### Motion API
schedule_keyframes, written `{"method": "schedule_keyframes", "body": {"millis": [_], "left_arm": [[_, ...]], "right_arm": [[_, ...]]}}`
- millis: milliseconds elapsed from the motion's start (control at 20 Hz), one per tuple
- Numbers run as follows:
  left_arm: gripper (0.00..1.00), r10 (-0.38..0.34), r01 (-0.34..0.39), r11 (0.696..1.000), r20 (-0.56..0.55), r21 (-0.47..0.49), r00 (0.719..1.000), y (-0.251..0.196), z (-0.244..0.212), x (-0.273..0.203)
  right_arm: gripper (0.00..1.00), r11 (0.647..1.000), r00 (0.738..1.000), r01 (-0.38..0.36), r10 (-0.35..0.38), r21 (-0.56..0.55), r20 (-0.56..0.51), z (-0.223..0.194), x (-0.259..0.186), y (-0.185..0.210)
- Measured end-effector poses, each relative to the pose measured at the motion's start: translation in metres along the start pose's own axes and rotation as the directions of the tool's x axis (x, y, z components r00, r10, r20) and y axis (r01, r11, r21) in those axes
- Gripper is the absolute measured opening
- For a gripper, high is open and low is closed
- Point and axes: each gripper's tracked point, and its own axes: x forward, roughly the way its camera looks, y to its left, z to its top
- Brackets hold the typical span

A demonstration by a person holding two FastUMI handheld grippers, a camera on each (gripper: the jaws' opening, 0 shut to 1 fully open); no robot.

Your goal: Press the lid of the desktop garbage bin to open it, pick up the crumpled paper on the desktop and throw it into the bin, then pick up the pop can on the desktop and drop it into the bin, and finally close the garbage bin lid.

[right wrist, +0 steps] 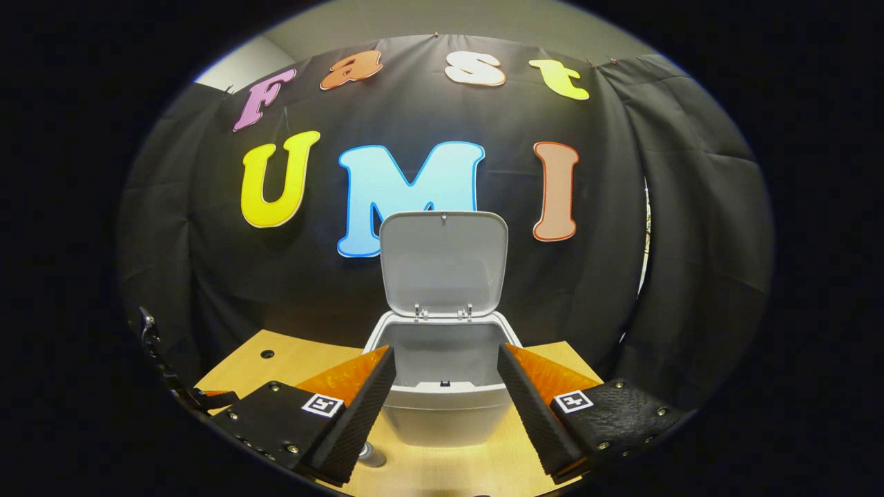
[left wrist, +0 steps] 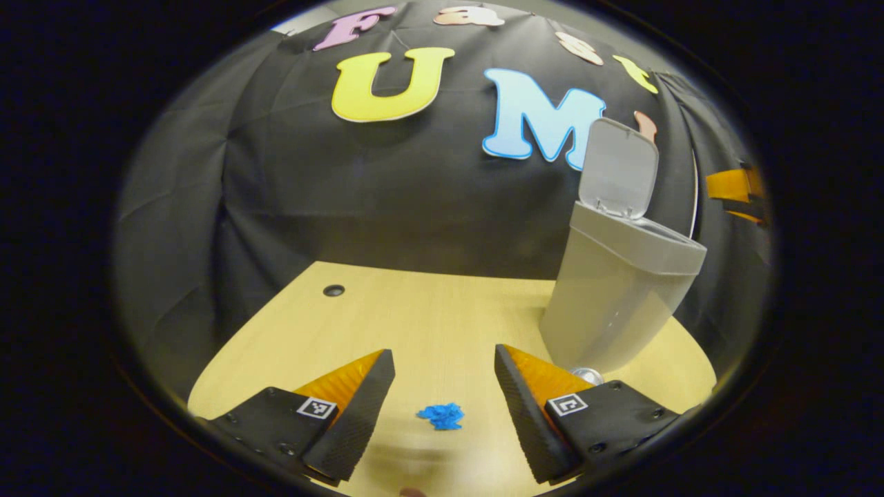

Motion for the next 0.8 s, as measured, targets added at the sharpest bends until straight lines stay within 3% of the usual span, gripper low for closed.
{"method": "schedule_keyframes", "body": {"millis": [400, 800], "left_arm": [[0.96, -0.010, 0.012, 1.000, -0.146, 0.018, 0.989, 0.007, -0.074, 0.033], [0.96, -0.016, 0.024, 0.999, -0.237, 0.030, 0.971, 0.011, -0.116, 0.064]], "right_arm": [[0.95, 0.998, 0.998, 0.062, -0.062, 0.007, -0.016, -0.001, -0.013, -0.012], [0.95, 0.991, 0.991, 0.135, -0.136, -0.011, -0.020, 0.002, -0.023, -0.032]]}}
